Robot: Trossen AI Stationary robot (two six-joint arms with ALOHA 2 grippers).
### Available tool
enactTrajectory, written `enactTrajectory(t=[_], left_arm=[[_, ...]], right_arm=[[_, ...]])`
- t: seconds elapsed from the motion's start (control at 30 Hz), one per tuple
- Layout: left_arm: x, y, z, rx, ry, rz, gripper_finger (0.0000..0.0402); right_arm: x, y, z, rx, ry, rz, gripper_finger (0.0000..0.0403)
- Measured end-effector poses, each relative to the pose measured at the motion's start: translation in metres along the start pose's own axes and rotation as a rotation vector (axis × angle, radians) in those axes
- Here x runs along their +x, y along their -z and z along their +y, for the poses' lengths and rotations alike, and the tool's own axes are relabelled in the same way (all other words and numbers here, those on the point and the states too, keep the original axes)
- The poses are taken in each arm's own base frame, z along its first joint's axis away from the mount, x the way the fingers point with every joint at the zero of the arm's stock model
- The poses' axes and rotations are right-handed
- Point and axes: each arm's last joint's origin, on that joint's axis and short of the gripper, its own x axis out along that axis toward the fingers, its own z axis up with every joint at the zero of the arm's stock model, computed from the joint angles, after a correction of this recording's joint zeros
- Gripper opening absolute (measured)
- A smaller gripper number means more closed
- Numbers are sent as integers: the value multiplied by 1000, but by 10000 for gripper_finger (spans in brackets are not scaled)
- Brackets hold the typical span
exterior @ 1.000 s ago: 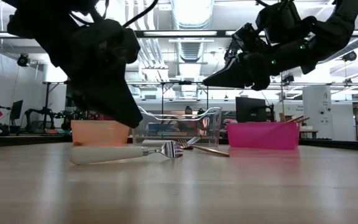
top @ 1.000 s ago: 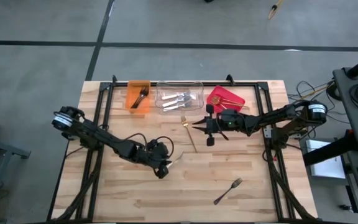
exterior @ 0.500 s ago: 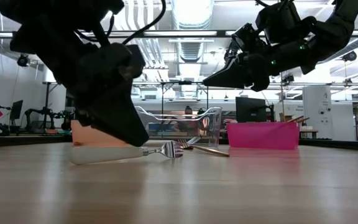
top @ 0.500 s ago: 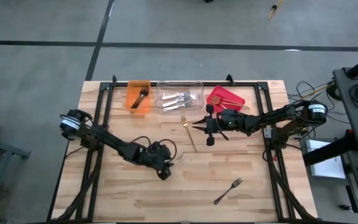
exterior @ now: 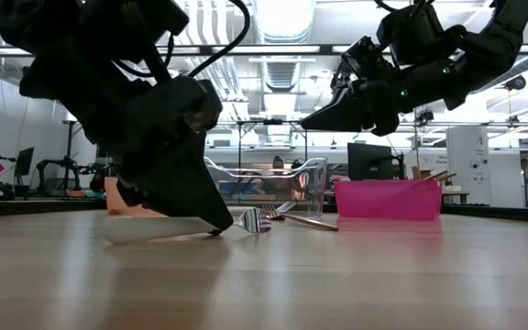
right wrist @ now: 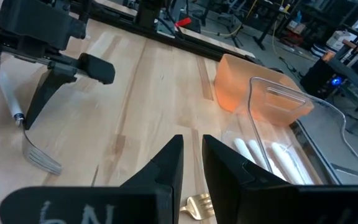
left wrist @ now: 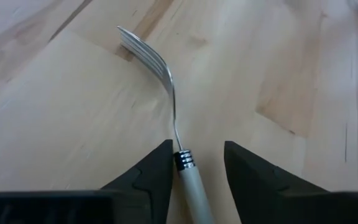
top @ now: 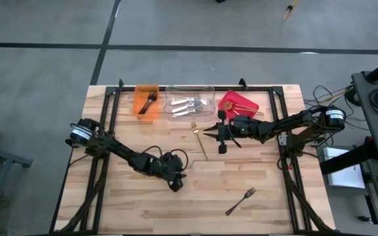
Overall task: Sort silverware by color (type)
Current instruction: Put the white fork into the transparent bin
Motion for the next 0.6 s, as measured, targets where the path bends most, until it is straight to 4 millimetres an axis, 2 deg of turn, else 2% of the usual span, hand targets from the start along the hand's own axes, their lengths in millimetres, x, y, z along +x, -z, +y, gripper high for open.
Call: enactTrajectory(t=[0.17,0.37,0.6], left_arm=[[5,7,4,-18,-39,35,91],[6,10,6,-24,-64,46,20],[4,8,5,-14,-64,35,17]], right_arm=[[0,1,0,3,-1,3,52],[-1,2,1,12,-3,9,52],[-2,5,2,41,-6,17,52]])
